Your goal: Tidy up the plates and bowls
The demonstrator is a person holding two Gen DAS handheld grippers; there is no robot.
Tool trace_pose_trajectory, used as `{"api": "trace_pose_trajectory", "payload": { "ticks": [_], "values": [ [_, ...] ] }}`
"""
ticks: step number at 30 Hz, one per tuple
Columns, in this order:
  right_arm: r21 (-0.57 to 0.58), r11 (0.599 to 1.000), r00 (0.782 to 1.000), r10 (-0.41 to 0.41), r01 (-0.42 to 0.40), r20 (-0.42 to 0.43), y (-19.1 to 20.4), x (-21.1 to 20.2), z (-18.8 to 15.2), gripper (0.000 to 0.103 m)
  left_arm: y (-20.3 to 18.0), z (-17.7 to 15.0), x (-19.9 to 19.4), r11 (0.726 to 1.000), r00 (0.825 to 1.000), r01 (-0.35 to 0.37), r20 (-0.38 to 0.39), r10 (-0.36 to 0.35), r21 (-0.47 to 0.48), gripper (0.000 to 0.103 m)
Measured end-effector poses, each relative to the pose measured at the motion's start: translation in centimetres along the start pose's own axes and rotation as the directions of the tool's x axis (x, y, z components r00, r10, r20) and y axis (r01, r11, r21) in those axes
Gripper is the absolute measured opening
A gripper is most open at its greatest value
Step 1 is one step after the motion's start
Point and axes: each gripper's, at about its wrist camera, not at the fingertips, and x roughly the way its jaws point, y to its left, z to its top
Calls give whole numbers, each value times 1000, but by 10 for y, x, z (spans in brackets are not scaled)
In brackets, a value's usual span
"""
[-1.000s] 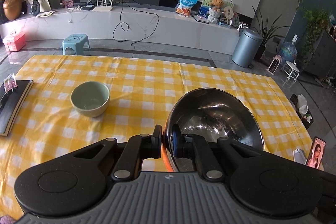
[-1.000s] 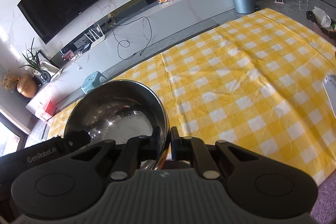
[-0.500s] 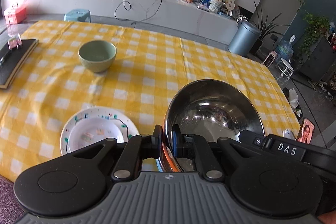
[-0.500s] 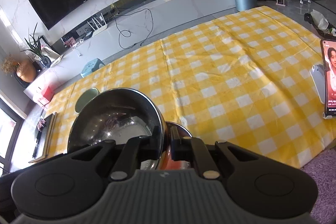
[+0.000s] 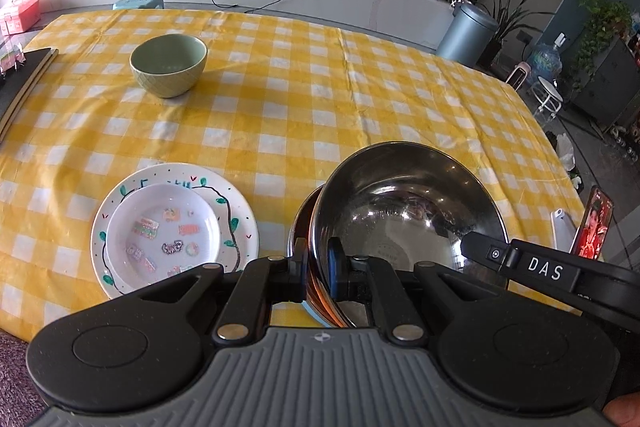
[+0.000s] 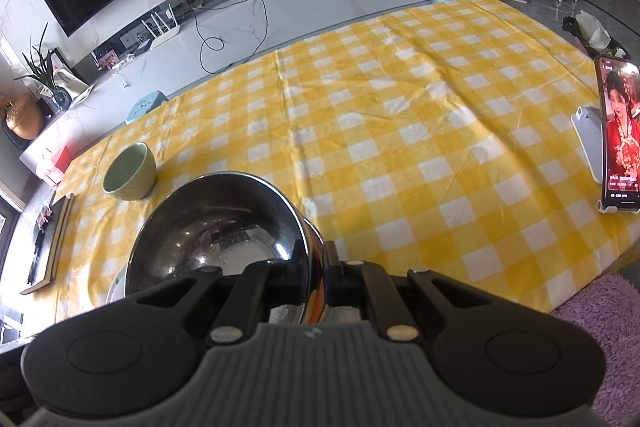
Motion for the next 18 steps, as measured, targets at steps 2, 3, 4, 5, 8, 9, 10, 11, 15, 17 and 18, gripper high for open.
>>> {"api": "trace_pose_trajectory", "payload": {
  "ticks": [2,3,4,5,8,9,10,11,15,17,18],
  "values": [
    [1,1000,1000,0,0,-6,-1,3,0,5,-1,0,2,1000,1000,-6,-2,6,7,10],
    [1,1000,1000,0,0,-9,-1,4,0,5,-2,1,3,1000,1000,-8,-3,8,10,10],
    [3,1000,1000,-1,1,-11,-1,6,0,4,-2,1,4,1000,1000,-9,-6,9,13,10],
    [5,1000,1000,-1,1,-14,-2,7,0,4,-2,1,6,1000,1000,-12,-8,13,14,10],
    [13,1000,1000,1,-1,-25,-3,13,1,4,-4,2,9,999,1000,-23,-14,24,24,10],
    [13,1000,1000,1,-1,-29,-3,15,1,4,-3,2,10,999,1000,-26,-16,26,25,10],
    [12,1000,999,1,-1,-32,-3,17,1,4,-3,3,12,999,999,-29,-19,29,26,10],
    [11,1000,999,2,-1,-35,-3,18,1,4,-3,4,13,999,999,-30,-21,31,26,10],
    [6,1000,999,1,-1,-40,-1,23,1,4,-3,5,17,999,999,-40,-26,41,34,10],
    [7,1000,999,0,1,-40,-1,24,2,4,-4,6,18,998,999,-44,-27,45,37,10],
    [8,1000,999,0,0,-41,-1,25,2,4,-5,6,18,998,998,-47,-27,48,41,12]
  ]
}}
